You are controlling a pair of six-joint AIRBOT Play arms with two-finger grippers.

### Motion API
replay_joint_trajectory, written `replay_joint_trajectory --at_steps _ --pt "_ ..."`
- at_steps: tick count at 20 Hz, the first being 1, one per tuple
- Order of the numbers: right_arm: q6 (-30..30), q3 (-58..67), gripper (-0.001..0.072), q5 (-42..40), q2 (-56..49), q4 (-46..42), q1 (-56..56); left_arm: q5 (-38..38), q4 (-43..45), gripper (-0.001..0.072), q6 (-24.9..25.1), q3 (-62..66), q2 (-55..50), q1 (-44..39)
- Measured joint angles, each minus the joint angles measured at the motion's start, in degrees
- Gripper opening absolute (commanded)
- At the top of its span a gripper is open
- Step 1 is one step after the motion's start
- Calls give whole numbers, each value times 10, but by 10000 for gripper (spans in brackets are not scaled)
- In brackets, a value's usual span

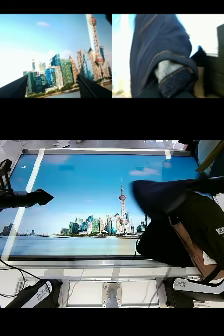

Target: Fold the clothes and pants, and hang the long-sleeved shirts on hangers.

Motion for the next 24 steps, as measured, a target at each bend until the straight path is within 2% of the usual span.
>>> replay_joint_trajectory --at_steps 6,12,14,19,24 --pt "-5 67 5 154 37 -112 -183 3 -2 700 -14 0 0 0" --pt "-7 44 4 214 51 -206 -231 2 -2 700 -33 0 0 0" --pt "-10 40 4 210 59 -202 -234 2 -2 700 -36 0 0 0" --pt "-13 35 4 217 80 -127 -219 2 -2 700 -40 0 0 0" --pt "-5 33 3 231 146 -133 -143 2 -2 700 -40 0 0 0"
